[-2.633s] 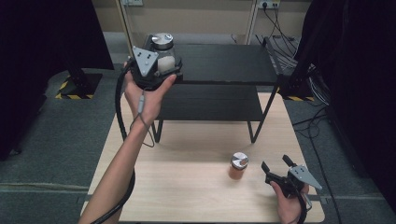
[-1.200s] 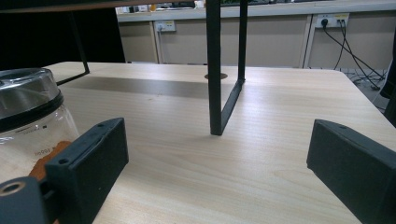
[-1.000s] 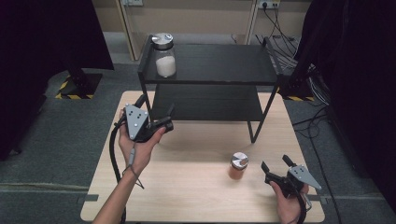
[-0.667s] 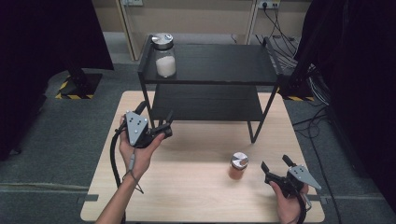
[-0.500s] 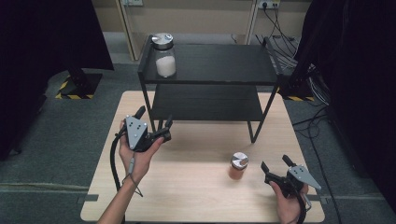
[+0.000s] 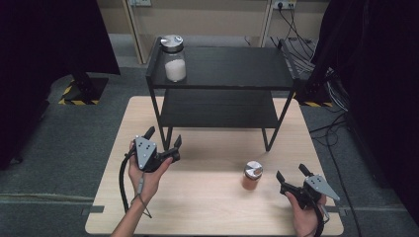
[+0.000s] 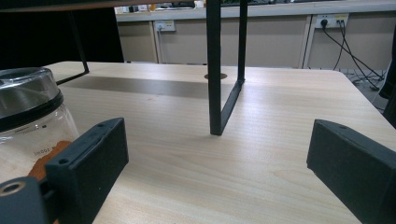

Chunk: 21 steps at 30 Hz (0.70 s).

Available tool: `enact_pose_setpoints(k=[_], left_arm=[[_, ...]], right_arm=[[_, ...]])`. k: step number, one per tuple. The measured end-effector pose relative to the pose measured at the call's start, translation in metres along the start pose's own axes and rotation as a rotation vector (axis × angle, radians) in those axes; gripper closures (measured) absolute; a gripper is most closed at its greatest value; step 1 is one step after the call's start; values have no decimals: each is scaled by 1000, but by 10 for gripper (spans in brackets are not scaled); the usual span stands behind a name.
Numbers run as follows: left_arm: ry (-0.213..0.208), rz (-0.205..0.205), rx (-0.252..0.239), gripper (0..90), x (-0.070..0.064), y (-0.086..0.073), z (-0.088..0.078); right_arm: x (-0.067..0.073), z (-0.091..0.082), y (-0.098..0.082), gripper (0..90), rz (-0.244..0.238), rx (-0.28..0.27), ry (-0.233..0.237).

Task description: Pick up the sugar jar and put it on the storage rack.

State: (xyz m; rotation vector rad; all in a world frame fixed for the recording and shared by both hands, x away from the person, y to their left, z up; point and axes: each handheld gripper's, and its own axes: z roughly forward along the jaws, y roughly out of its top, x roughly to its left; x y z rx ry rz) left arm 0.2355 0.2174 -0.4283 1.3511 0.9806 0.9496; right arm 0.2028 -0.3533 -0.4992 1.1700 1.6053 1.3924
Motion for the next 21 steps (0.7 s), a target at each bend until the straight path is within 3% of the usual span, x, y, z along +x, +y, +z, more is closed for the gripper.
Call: enact_pose_setpoints(k=[11,21], left_arm=[[-15,-58,82,84,3,-30,-5],[-20,-62,166,86,2,-50,-6]], right_arm=[[0,0,0,56,-3,1,1],[0,0,0,56,-5,2,1]])
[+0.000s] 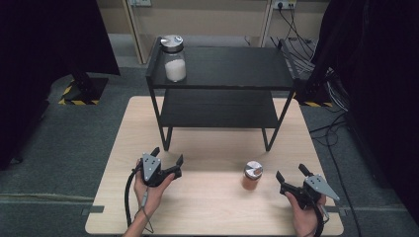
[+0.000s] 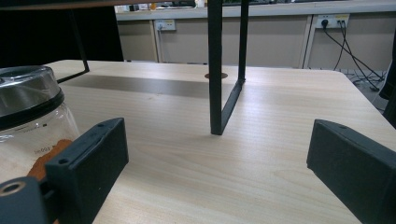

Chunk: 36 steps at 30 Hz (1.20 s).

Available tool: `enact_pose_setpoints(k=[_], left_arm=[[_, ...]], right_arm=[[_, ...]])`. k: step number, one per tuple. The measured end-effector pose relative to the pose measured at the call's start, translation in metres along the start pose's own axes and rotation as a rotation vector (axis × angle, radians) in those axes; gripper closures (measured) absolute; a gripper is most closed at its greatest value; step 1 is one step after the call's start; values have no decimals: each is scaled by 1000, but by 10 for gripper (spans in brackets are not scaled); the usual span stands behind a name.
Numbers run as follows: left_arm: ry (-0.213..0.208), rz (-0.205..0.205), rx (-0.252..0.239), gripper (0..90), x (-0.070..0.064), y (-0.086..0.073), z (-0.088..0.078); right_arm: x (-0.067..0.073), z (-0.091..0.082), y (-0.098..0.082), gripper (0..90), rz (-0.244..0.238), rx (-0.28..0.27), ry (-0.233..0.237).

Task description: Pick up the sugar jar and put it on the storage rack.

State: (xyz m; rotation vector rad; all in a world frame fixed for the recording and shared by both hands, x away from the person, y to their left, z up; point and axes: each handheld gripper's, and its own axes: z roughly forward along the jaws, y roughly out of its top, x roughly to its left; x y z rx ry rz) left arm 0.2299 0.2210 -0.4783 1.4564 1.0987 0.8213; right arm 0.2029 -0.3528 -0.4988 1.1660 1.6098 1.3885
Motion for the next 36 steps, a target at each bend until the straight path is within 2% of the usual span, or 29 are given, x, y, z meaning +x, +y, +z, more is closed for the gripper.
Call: enact_pose_setpoints(k=[17,36], left_arm=[[-2,-10,81,92,-1,-17,2],[-8,-7,81,93,0,-17,2]], right_arm=[[-1,0,0,56,0,1,3],[-1,0,1,56,-3,3,5]])
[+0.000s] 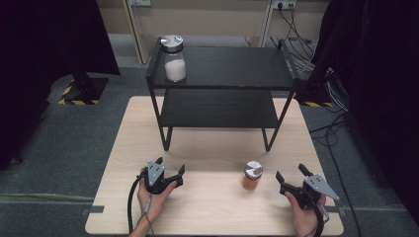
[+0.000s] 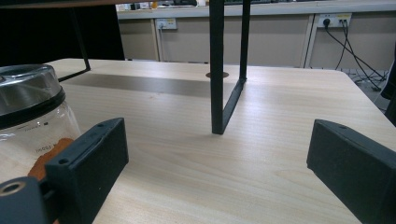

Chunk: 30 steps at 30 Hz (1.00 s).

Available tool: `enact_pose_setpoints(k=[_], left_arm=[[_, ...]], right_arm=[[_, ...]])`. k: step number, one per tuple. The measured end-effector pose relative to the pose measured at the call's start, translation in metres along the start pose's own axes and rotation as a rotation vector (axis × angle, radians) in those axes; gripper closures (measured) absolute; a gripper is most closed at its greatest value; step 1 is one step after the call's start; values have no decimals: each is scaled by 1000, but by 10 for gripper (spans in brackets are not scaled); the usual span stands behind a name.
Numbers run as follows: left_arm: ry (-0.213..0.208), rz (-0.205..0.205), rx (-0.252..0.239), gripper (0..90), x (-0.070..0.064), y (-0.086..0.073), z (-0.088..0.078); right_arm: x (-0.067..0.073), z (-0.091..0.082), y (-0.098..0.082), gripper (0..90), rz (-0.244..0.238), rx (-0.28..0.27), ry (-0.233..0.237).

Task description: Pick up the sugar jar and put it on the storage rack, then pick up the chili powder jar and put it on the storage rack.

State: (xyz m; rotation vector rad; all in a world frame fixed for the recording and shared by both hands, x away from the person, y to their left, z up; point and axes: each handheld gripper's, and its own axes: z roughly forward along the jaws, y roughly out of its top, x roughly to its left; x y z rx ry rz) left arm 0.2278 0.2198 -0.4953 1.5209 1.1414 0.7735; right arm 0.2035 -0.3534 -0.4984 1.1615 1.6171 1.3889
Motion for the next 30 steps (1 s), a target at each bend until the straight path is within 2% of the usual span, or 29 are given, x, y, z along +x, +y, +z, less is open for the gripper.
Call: enact_pose_setpoints(k=[23,26,30], left_arm=[[4,6,-14,92,-3,-2,0],[3,1,-14,92,-2,-2,0],[3,3,-15,92,-2,-2,0]], right_arm=[[-3,-1,-1,41,21,-12,15],[-2,-4,1,40,12,-37,41],[2,-5,6,39,14,-72,104]])
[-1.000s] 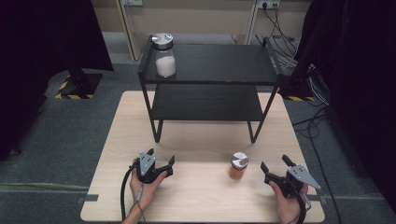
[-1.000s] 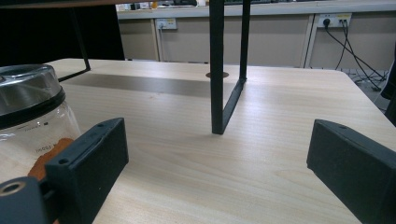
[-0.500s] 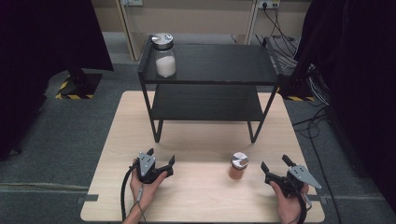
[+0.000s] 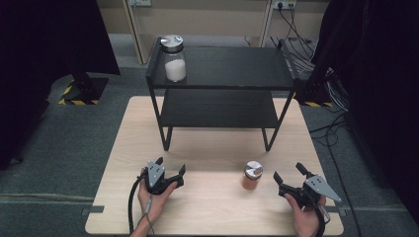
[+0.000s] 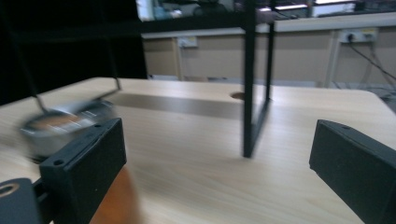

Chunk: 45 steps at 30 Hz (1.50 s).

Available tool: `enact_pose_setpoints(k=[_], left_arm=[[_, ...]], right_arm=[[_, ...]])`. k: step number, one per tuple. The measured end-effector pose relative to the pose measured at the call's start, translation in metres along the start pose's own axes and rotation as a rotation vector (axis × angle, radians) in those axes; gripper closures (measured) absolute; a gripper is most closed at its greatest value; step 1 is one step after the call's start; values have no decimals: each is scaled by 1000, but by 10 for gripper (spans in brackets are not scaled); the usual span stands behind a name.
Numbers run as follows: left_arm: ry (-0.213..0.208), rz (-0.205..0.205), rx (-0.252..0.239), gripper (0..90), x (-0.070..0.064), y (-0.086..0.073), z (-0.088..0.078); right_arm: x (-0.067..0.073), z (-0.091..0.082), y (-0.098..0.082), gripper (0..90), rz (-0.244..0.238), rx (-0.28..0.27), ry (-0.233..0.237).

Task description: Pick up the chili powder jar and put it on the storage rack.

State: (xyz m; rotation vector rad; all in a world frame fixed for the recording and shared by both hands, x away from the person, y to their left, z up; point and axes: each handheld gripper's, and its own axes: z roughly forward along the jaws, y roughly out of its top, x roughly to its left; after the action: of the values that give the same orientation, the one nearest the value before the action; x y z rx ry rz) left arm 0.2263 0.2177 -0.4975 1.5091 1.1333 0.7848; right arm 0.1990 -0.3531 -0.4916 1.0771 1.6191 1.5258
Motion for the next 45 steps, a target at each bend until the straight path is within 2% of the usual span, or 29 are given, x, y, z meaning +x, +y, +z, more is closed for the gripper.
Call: enact_pose_setpoints(k=[6,15,25,31,35,45], left_arm=[[0,-1,2,93,0,0,0],[-1,2,1,94,-1,0,0],[-5,5,2,95,-2,0,1],[-9,10,3,95,-4,0,1],[-10,6,1,95,-3,0,1],[-8,9,2,95,-3,0,1]], right_arm=[[11,6,6,39,-37,-6,56],[20,16,10,39,-39,-5,120],[25,33,9,39,-42,50,194],[29,45,11,47,-56,83,217],[32,51,13,77,-65,114,215],[33,54,15,216,-93,161,203]])
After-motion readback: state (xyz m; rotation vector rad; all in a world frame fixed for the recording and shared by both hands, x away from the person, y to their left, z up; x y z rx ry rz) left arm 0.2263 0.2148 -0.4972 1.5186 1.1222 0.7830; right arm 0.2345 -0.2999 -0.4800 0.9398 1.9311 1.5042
